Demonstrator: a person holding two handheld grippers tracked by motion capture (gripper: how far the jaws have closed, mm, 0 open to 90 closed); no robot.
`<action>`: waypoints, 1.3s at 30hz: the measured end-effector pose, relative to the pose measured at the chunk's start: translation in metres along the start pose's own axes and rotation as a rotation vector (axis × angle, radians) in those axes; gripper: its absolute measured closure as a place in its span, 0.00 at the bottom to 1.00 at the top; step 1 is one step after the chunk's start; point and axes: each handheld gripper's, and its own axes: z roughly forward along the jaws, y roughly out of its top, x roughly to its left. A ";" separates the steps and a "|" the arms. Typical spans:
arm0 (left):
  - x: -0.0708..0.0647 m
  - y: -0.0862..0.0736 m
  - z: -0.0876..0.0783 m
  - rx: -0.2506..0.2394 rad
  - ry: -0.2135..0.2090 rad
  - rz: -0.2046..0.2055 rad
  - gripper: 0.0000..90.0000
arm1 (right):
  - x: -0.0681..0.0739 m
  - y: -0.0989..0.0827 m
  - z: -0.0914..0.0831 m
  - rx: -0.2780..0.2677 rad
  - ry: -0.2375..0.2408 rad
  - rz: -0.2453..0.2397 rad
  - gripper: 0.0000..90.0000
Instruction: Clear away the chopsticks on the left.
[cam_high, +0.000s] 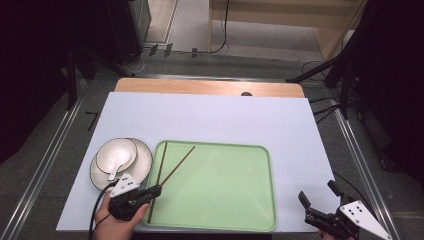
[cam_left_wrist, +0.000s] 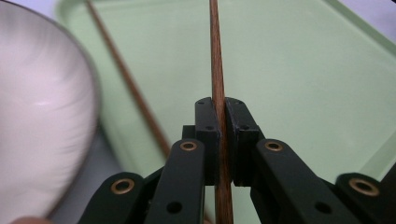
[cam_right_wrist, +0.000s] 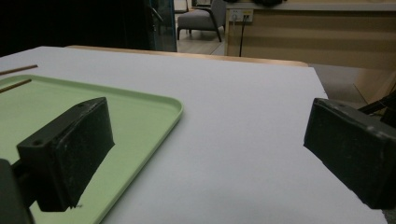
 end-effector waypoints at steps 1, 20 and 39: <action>-0.004 0.000 0.005 0.002 -0.002 0.000 0.94 | 0.000 0.000 0.000 -0.003 0.001 -0.001 0.02; -0.020 -0.009 0.034 0.065 -0.007 -0.024 0.88 | -0.002 0.000 -0.001 -0.004 -0.001 0.003 0.02; -0.045 0.036 0.078 0.121 -0.016 0.079 1.00 | 0.000 0.000 0.000 -0.003 0.010 0.002 0.02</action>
